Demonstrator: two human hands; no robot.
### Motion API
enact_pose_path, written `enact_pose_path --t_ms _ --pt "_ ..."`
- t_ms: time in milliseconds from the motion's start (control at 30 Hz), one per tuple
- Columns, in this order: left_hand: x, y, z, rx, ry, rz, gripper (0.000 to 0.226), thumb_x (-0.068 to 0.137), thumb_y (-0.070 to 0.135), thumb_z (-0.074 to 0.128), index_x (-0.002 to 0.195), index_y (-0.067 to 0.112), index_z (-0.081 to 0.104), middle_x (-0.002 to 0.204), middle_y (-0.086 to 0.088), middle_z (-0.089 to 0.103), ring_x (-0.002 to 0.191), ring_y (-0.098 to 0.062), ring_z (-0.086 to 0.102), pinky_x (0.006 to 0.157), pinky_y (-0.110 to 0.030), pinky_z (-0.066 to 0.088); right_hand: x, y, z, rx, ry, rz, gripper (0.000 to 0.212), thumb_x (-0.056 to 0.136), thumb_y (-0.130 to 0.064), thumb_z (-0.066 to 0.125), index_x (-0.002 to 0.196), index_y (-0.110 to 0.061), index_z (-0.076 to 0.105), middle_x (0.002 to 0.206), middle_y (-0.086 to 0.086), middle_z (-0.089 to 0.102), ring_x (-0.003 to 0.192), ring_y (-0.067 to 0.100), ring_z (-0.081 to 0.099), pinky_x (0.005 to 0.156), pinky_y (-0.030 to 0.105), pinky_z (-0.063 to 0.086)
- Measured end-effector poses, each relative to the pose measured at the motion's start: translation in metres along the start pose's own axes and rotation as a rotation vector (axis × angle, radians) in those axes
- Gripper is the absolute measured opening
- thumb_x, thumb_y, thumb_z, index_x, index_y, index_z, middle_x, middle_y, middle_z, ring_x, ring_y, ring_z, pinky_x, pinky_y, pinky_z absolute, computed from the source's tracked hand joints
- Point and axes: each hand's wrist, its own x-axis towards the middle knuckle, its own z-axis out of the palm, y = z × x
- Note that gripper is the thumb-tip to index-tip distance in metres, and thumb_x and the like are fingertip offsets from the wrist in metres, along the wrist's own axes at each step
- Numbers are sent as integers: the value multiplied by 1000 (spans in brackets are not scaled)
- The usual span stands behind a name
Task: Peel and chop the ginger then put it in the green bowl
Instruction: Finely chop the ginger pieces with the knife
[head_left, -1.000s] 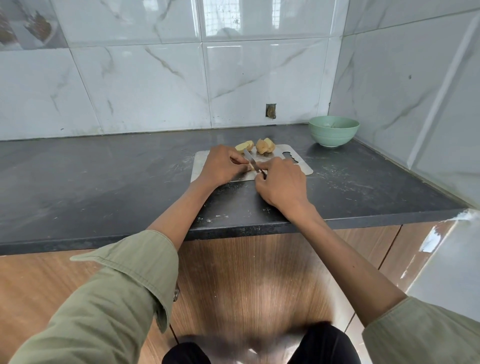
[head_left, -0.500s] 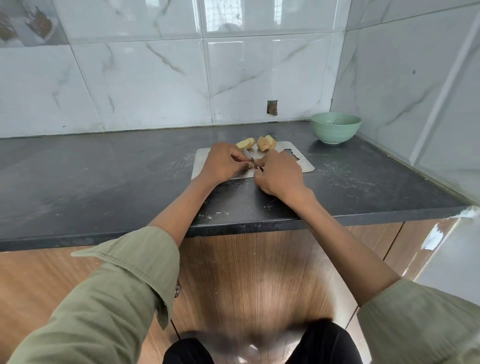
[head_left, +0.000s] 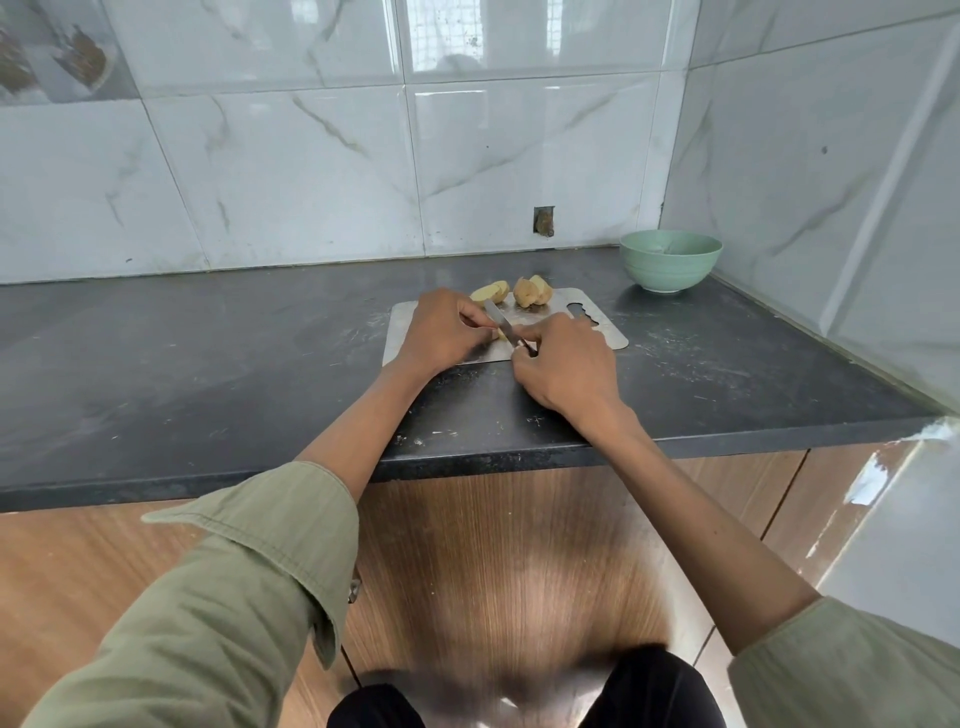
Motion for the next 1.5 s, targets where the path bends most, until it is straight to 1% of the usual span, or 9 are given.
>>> enact_pose_path --t_ms 167,333,533,667,767,867,1033,1233,1500 --pt "2 -3 1 10 -2 7 8 78 9 85 81 17 84 78 8 75 73 -7 68 74 -30 55 4 2 2 -3 -32 0 39 88 -31 56 123 -31 74 108 13 68 111 35 58 79 37 43" --pt "0 0 -1 16 -20 42 19 77 8 85 77 27 82 74 16 72 71 -2 65 70 -22 52 15 -1 0 -24 -113 3 25 82 -25 58 94 -20 80 76 6 57 88 33 57 65 32 39" --pt "1 -1 1 -2 3 17 13 77 7 84 77 19 83 75 17 72 70 3 65 70 -19 51 6 0 4 17 -43 7 35 88 -33 59 119 -32 76 104 9 71 107 35 61 79 37 46" --pt "2 -3 3 33 17 7 7 79 12 85 83 17 83 83 8 75 74 -5 66 75 -27 55 6 5 1 195 66 108 45 83 -39 56 124 -38 74 93 3 73 95 29 66 78 35 54" --pt "3 -5 4 81 -31 55 24 83 14 81 106 21 78 108 5 74 90 -9 66 82 -30 54 6 7 -5 265 165 176 46 87 -37 58 132 -35 70 97 0 74 97 28 66 84 38 55" --pt "3 1 7 157 -159 181 46 88 -1 65 126 25 72 130 5 68 108 -14 60 93 -30 43 6 7 -4 287 177 197 45 88 -35 58 132 -36 69 98 -1 74 97 28 67 82 38 54" --pt "8 0 14 226 -227 189 57 87 -8 52 125 29 73 131 10 69 126 -21 55 109 -36 39 8 10 -2 282 156 217 44 88 -35 61 131 -34 70 107 0 74 104 28 66 79 33 46" --pt "7 3 10 252 -132 174 25 93 22 68 117 22 75 111 5 67 93 -13 58 93 -36 49 8 10 1 227 124 236 43 87 -35 60 129 -34 70 120 -1 71 113 28 65 85 34 48" --pt "4 5 7 231 -140 106 37 92 30 72 128 20 70 107 4 60 88 -13 61 87 -32 51 8 11 1 146 91 219 41 88 -35 59 128 -39 71 119 2 72 107 28 66 77 32 45"
